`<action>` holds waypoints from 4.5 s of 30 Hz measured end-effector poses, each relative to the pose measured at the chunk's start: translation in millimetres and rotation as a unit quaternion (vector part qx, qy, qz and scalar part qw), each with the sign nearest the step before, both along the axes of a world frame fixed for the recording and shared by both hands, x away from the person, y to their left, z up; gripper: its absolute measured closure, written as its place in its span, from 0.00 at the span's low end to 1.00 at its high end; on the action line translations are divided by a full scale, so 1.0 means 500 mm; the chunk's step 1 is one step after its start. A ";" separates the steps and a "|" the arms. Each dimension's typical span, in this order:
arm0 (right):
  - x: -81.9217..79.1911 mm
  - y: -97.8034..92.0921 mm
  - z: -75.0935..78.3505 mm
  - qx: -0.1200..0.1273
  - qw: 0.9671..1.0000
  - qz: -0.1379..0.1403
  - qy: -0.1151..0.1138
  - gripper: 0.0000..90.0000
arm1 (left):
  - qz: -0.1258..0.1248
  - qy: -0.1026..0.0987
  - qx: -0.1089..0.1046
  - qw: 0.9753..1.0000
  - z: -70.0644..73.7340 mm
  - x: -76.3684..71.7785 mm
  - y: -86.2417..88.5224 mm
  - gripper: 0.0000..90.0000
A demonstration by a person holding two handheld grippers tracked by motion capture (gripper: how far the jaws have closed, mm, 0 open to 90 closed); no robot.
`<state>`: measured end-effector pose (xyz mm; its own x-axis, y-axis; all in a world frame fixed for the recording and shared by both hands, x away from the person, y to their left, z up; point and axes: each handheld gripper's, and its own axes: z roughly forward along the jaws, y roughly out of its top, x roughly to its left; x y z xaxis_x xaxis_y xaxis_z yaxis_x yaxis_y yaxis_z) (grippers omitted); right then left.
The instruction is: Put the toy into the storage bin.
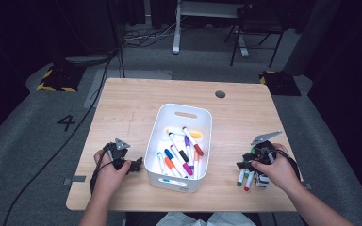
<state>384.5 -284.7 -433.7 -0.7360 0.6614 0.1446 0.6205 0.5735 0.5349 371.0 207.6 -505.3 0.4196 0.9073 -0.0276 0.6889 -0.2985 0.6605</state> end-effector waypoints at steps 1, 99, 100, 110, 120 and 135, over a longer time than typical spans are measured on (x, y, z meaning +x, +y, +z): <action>0.000 -0.001 -0.005 0.001 1.000 0.001 0.001 0.54 | 0.000 0.000 0.000 1.000 0.000 0.000 0.000 0.00; -0.014 0.095 0.173 0.074 0.994 0.041 -0.068 0.85 | 0.000 0.000 -0.002 1.000 0.000 -0.002 -0.002 0.00; -0.014 0.095 0.173 0.074 0.994 0.041 -0.068 0.85 | 0.000 0.000 -0.002 1.000 0.000 -0.002 -0.002 0.00; 0.006 0.133 0.203 0.072 0.993 0.054 -0.079 0.85 | -0.001 0.001 -0.001 1.000 0.000 -0.007 -0.003 0.00; 0.054 0.187 0.211 0.080 0.992 0.067 -0.070 0.85 | -0.002 0.000 0.002 1.000 0.000 -0.018 -0.003 0.00; 0.091 0.265 0.217 0.082 0.990 0.083 -0.075 0.85 | -0.002 0.000 0.002 1.000 0.000 -0.017 -0.003 0.00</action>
